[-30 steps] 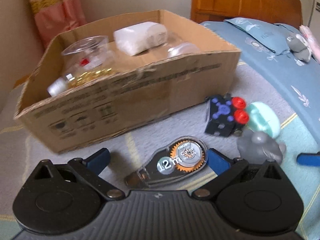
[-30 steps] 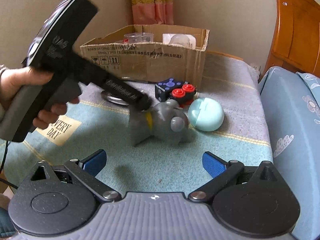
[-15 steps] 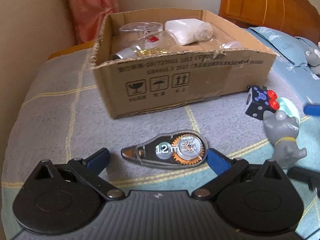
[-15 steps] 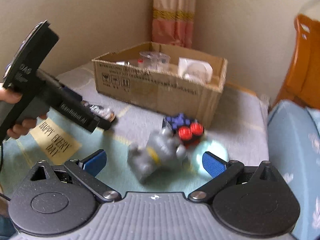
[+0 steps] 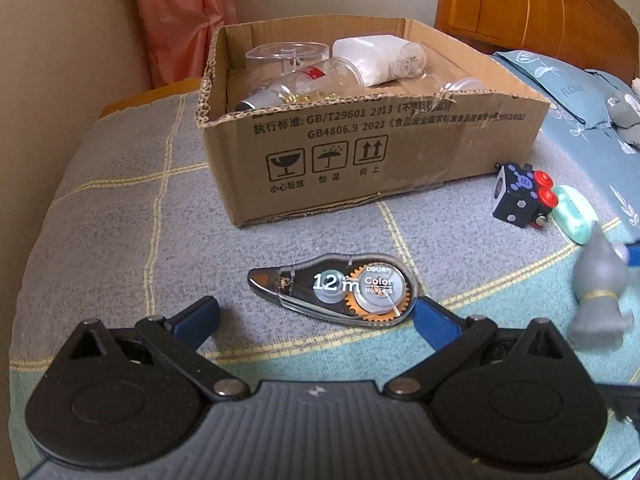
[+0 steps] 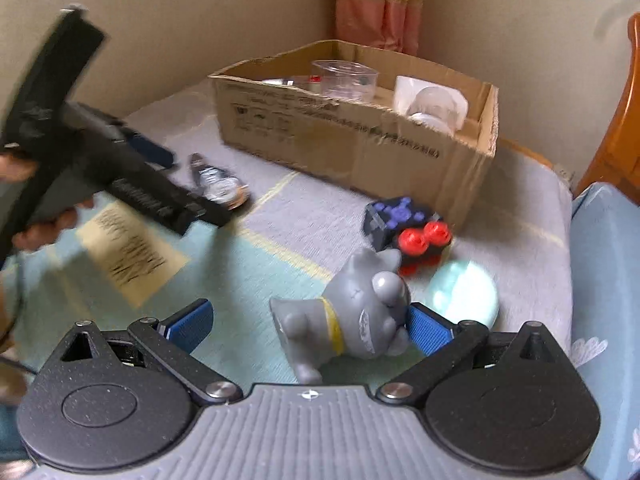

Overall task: Organize rigid objects
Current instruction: 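Grasp the correction tape with the left tool while the right tool grasps the grey dog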

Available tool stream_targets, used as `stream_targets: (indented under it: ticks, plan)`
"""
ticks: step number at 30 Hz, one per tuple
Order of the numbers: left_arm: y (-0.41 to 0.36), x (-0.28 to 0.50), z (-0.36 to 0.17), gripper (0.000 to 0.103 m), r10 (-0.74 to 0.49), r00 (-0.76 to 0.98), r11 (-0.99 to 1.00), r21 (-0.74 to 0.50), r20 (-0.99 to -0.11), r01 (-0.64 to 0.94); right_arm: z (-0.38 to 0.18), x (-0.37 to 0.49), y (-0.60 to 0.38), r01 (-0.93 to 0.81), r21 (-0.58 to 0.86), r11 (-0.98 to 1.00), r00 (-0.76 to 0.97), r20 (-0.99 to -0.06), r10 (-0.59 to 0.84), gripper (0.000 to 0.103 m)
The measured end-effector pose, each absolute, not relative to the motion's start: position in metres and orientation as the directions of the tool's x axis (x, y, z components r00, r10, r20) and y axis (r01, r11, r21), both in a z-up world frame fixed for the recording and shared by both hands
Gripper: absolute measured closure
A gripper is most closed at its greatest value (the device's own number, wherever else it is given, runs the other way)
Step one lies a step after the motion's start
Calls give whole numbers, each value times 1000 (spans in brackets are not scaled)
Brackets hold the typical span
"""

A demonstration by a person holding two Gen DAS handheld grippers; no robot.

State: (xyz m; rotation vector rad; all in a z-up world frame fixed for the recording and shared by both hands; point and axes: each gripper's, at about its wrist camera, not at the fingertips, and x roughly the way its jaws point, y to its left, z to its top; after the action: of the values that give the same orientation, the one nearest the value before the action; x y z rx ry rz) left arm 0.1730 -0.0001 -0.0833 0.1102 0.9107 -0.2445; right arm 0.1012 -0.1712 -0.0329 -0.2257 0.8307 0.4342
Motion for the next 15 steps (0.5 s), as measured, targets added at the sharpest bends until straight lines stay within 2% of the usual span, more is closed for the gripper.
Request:
stream_targets:
  ticks: [6,15]
  plan:
    - [1,172,-80,1,-166,572,957,7,-803,289,-37,90,-179,-409,5,912,592,-759,270,0]
    - [0,147,-56,1,-162,579,922,88,-799,378,-50,78,-188,-359,-47,932,628,-752,203,0]
